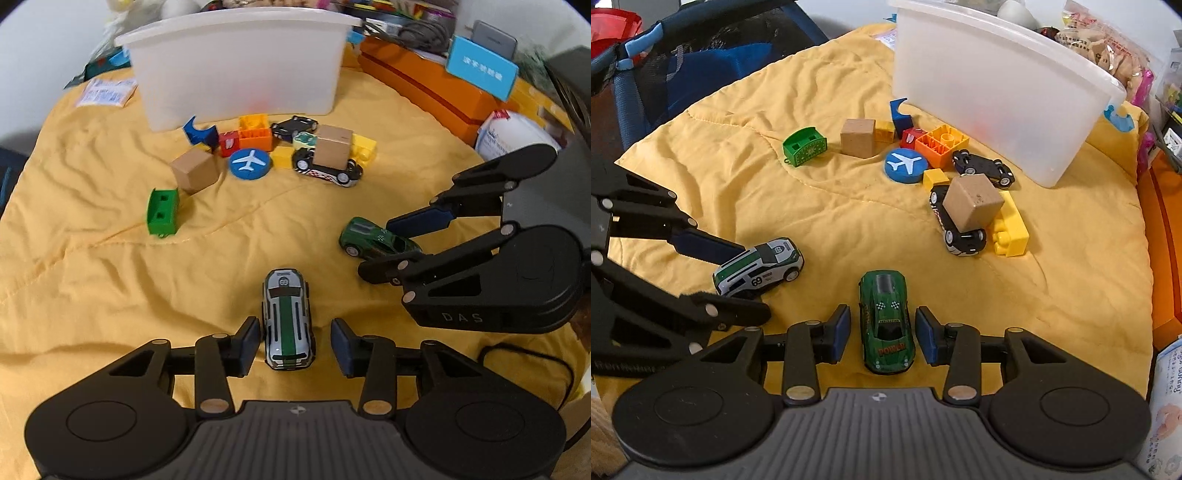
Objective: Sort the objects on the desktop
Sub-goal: 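Lift the white-green car with the left tool while the right tool holds the green car, then carry both cars over the white bin and open both tools to drop them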
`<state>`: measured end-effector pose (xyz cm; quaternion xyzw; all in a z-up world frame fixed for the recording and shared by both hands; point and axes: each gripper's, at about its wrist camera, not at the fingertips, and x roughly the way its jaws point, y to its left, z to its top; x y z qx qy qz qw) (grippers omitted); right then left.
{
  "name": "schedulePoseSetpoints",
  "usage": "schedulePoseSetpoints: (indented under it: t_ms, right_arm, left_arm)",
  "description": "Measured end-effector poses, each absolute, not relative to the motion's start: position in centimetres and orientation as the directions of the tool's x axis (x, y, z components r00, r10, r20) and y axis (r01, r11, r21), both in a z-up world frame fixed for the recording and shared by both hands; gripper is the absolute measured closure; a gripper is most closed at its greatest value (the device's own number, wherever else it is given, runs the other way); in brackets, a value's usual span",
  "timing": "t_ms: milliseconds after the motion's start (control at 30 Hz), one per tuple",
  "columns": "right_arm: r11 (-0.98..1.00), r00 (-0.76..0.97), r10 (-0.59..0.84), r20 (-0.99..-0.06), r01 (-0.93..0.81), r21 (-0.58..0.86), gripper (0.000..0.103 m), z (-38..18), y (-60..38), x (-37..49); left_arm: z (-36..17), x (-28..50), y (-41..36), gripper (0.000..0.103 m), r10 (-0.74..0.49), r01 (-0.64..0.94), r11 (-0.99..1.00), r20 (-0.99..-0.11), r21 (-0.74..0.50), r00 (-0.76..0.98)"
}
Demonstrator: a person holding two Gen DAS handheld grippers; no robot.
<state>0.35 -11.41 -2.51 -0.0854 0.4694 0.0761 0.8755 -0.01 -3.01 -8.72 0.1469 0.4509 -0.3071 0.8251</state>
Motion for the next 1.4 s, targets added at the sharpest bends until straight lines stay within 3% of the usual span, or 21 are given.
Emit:
schedulePoseSetpoints:
  t_ms: [67,100,667,900,1033,1333,1400]
  right_arm:
    - [0.976,0.54,0.058,-0.839,-0.209,-0.067,0.063,-2.5,-11.6,0.4]
    - [0.976,0.534,0.065,-0.843,-0.209,-0.057,0.07,-2.5,-11.6,0.5]
    - [0.969,0.631,0.01,-0.776,-0.199,-0.149,0.07,2.8,-11.9,2.1]
    - [0.965,0.733,-0.061,-0.677,-0.129,-0.227,0.07,6.2,-14.4,6.0]
    - [0.972,0.79,-0.096,-0.606,-0.058,-0.229,0.07,8.6,-16.3,9.1]
    - [0.981,0.808,-0.152,-0.569,0.053,-0.187,0.07,9.8,-18.8,14.9]
    - [0.978,0.8,-0.169,-0.576,0.064,-0.198,0.066,9.6,-19.1,16.0]
  left_arm:
    - [-8.8,0.1,-3.2,0.07,-0.36,0.626,0.779,-0.833,-0.02,0.42]
    - [-8.6,0.3,-3.1,0.07,-0.363,0.619,0.784,-0.833,-0.032,0.417]
    - [-0.5,4.1,-3.4,0.07,-0.447,0.609,0.793,-0.695,-0.017,0.563]
    - [3.7,9.0,-5.9,0.07,-0.462,0.616,0.785,-0.601,0.064,0.652]
    - [5.8,12.8,-7.7,0.07,-0.482,0.595,0.803,-0.546,0.038,0.685]
    - [6.5,17.9,-12.1,0.069,-0.459,0.578,0.813,-0.524,0.079,0.718]
    - [6.1,18.6,-12.6,0.064,-0.437,0.568,0.817,-0.541,0.095,0.718]
